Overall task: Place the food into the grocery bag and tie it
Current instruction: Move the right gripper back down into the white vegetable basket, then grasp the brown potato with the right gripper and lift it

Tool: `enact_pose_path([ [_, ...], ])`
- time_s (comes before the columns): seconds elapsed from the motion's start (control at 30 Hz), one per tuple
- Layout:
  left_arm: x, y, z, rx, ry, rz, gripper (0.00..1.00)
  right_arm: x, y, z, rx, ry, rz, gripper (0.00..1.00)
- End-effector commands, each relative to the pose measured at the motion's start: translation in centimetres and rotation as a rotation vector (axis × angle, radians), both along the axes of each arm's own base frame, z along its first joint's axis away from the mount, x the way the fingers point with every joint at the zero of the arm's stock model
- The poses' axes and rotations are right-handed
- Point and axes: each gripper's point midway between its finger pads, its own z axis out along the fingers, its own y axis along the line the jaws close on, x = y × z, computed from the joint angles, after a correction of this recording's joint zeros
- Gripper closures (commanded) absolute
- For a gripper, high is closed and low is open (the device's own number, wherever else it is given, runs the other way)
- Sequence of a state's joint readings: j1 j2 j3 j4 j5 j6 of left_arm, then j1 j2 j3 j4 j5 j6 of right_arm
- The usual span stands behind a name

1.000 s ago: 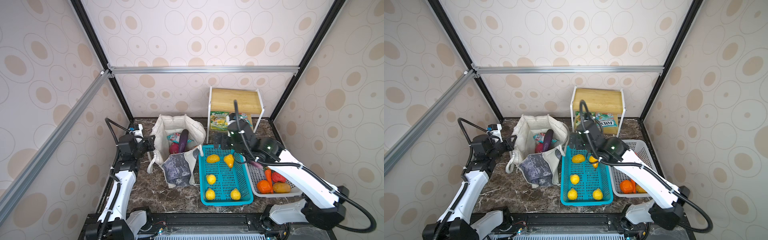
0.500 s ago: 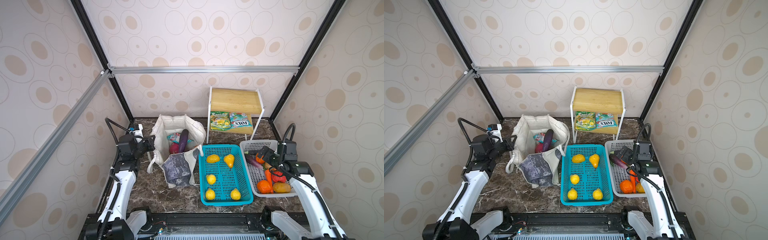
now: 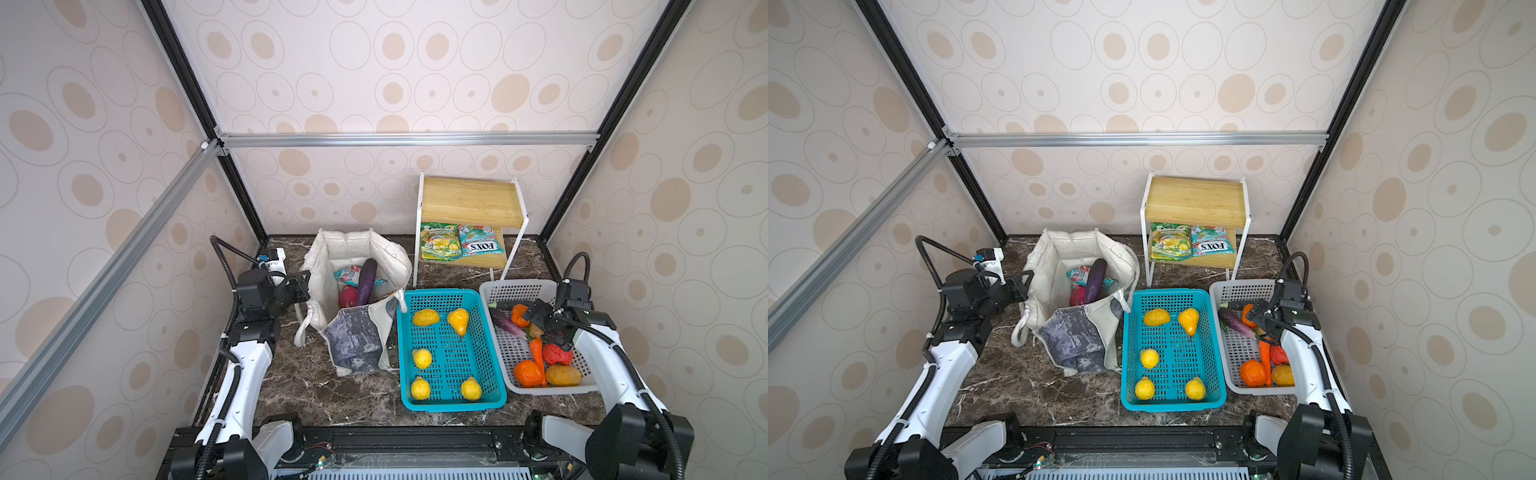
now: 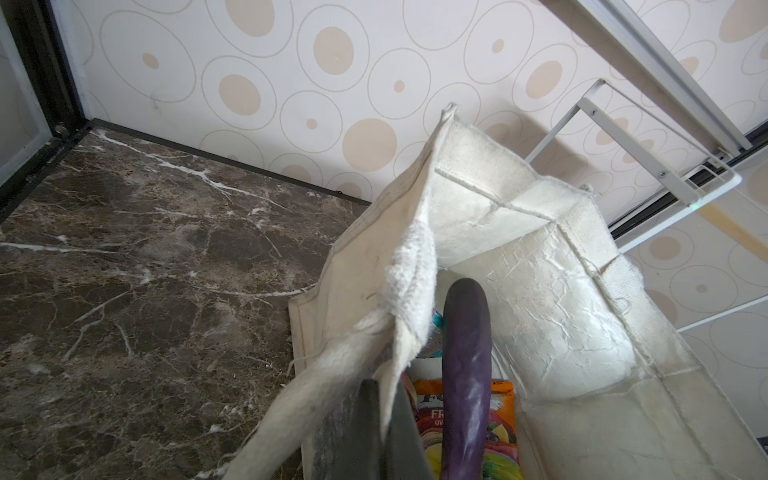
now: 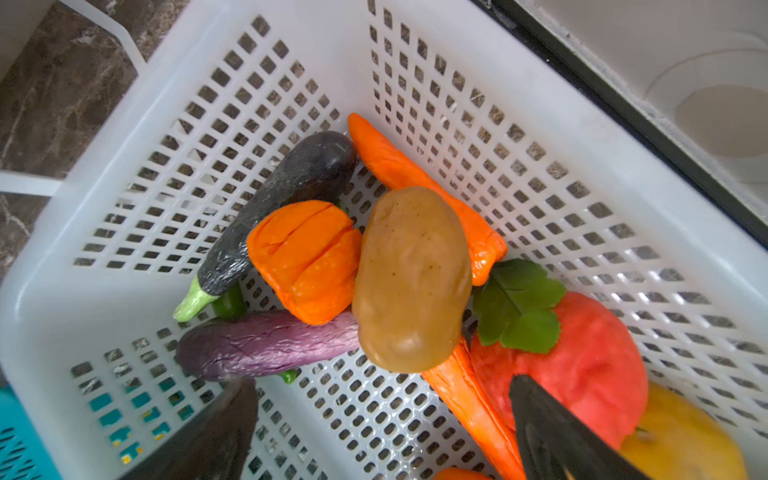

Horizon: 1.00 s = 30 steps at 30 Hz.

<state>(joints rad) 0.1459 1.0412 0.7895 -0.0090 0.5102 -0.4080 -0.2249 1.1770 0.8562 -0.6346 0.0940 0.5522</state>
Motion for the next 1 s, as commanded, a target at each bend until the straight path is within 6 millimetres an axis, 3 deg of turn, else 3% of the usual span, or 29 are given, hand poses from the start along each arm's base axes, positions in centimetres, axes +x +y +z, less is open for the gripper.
enact_pose_path([
  [0.0,0.1,0.2,1.3,0.010,-0.043,0.002,1.00,0.4,-1.5,0.1,-0.039,-0.012,-0.018,0.08],
  [0.37,0.0,0.3,1.4,0.015,-0.047,0.006,1.00,0.7,-2.9,-2.2,-0.044,0.049,-0.042,0.13],
  [0.8,-0.1,0.0,1.6,0.006,-0.052,-0.004,1.00,1.1,-1.8,-5.1,0.037,0.108,-0.015,0.10],
  [0.97,-0.1,0.0,1.6,0.006,-0.055,-0.005,1.00,1.1,-2.0,-5.8,0.034,0.125,-0.020,0.18],
])
